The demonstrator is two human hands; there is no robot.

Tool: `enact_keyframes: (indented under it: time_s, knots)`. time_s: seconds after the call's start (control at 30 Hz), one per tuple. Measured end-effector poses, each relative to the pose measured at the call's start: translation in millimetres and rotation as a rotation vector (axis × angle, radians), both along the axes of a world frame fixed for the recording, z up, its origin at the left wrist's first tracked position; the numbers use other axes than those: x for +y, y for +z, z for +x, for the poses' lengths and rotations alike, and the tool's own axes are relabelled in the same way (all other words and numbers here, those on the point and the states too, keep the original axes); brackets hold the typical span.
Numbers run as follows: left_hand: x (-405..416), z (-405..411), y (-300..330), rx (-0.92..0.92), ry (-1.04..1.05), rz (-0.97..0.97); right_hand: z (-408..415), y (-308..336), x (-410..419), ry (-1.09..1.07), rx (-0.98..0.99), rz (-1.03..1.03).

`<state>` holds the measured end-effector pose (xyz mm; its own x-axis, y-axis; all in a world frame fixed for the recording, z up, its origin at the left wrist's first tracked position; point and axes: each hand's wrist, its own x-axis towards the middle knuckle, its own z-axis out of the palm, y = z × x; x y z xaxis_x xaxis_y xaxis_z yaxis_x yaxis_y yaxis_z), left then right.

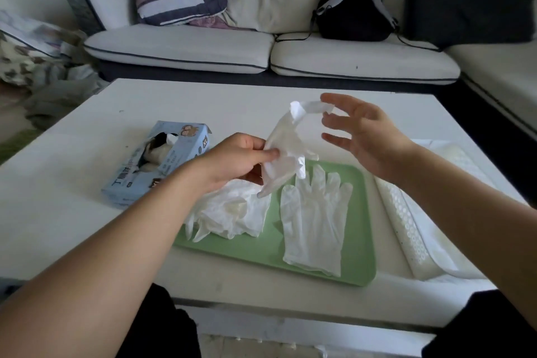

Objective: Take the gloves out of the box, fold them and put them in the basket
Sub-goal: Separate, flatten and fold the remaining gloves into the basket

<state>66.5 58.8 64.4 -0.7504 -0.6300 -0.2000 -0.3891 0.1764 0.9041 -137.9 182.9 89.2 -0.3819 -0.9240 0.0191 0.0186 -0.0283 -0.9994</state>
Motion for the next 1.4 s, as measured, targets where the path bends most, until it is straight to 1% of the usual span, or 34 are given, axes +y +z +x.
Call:
enact_keyframes:
  time_s: [0.03,0.07,0.1,0.17,0.23,0.3,0.37,0.4,0.47,0.53,0.6,0.67,0.73,0.8,0.87,0.9,0.93,1.0,1.03,1.07,1.1,1.17,1.2,1.23,1.27,1.3,1.33,1.37,1.4]
  knots:
    - [3.7,-2.9,8.9,0.074,-0.014,0.175,-7.3,-1.3,1.9,-0.084,0.135,0.056]
    - [7.2,-4.8,16.0,0.137,-0.027,0.283,-11.6,-2.1,4.5,-0.106,0.262,0.104]
    - [10.8,-6.7,21.2,0.186,-0.036,0.343,-13.4,-1.5,8.3,-0.074,0.371,0.123]
    - [16.7,-12.0,26.9,0.24,-0.055,0.399,-8.6,1.6,16.2,0.065,0.566,0.087]
    - [23.7,-18.6,30.9,0.238,-0.05,0.414,3.6,4.2,21.1,0.145,0.734,0.017]
    - [28.2,-24.7,32.5,0.197,-0.037,0.371,12.6,6.6,22.7,0.135,0.858,-0.06]
    - [32.3,-31.1,30.4,0.141,-0.059,0.265,15.4,7.8,24.0,0.116,0.879,-0.118]
    - [34.8,-33.2,28.7,0.117,-0.07,0.241,15.7,7.7,24.0,0.106,0.888,-0.144]
    - [39.3,-36.3,25.7,0.086,-0.072,0.276,11.6,6.9,21.2,0.064,0.852,-0.178]
    - [41.2,-37.6,25.5,0.082,-0.087,0.371,9.5,9.9,16.6,0.02,0.676,-0.167]
    - [39.8,-38.5,26.2,0.062,-0.07,0.388,6.6,16.0,14.2,-0.043,0.49,-0.13]
    - [37.4,-41.0,26.9,0.09,0.005,0.308,5.3,22.5,15.4,-0.114,0.385,-0.1]
    - [36.2,-43.0,23.8,0.195,0.07,0.214,3.7,23.6,17.5,-0.152,0.305,-0.062]
    - [38.0,-45.2,21.4,0.263,0.053,0.101,3.9,24.2,19.7,-0.189,0.24,-0.03]
    - [42.7,-49.0,20.0,0.335,0.05,0.064,4.1,26.0,20.4,-0.246,0.233,-0.014]
    - [45.0,-52.0,19.0,0.383,0.112,0.037,4.1,27.6,20.2,-0.269,0.247,-0.021]
    - [46.4,-55.0,16.9,0.413,0.222,-0.033,3.4,28.6,20.1,-0.281,0.247,-0.033]
    - [46.9,-57.8,11.8,0.421,0.504,-0.261,3.0,29.6,21.4,-0.28,0.231,-0.056]
    - [47.5,-57.9,11.9,0.435,0.603,-0.349,4.3,29.7,22.1,-0.283,0.233,-0.059]
    - [47.0,-57.4,12.9,0.459,0.629,-0.356,6.2,29.2,22.7,-0.287,0.249,-0.058]
    - [47.4,-56.7,15.7,0.51,0.568,-0.259,8.8,28.3,23.0,-0.285,0.268,-0.053]
    - [53.9,-56.7,26.8,0.551,0.278,0.131,15.0,27.4,22.9,-0.201,0.252,-0.031]
    - [58.2,-56.0,31.2,0.551,0.124,0.277,17.7,27.6,24.0,-0.101,0.212,-0.012]
    - [61.2,-55.6,33.5,0.551,-0.006,0.348,18.7,28.0,25.6,0.027,0.176,0.004]
    - [64.4,-56.2,33.5,0.565,-0.086,0.37,18.4,28.8,27.5,0.156,0.158,0.022]
    - [63.8,-57.0,31.1,0.579,-0.079,0.363,17.1,30.9,30.0,0.257,0.15,0.036]
    - [61.9,-58.0,28.8,0.59,-0.004,0.363,13.9,33.1,32.5,0.316,0.146,0.037]
    - [58.9,-57.6,28.0,0.597,0.092,0.369,10.6,35.5,33.9,0.32,0.162,0.021]
    - [55.9,-57.9,27.5,0.605,0.159,0.389,6.3,38.5,34.7,0.264,0.206,-0.01]
